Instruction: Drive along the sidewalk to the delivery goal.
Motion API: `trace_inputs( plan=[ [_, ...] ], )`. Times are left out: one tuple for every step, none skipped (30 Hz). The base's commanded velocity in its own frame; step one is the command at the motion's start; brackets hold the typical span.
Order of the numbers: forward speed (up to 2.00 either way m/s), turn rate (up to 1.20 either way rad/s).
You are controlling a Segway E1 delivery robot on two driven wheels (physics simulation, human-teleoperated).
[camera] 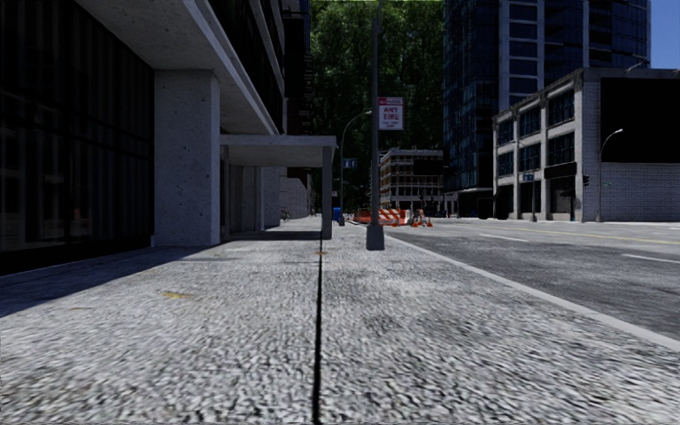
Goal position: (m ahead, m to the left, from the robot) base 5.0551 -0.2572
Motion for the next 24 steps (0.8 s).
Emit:
trace_inputs(
  plan=[
    [2.0,0.0],
    [2.0,0.0],
    [2.0,0.0],
    [2.0,0.0],
    [2.0,0.0],
    [2.0,0.0],
    [2.0,0.0],
    [2.0,0.0],
    [2.0,0.0],
    [2.0,0.0],
    [2.0,0.0],
    [2.0,0.0],
    [2.0,0.0],
    [2.0,0.0],
    [2.0,0.0],
    [2.0,0.0],
    [2.0,0.0],
    [2.0,0.0],
    [2.0,0.0],
    [2.0,0.0],
    [2.0,0.0],
    [2.0,0.0],
    [2.0,0.0],
    [2.0,0.0]
  ],
)
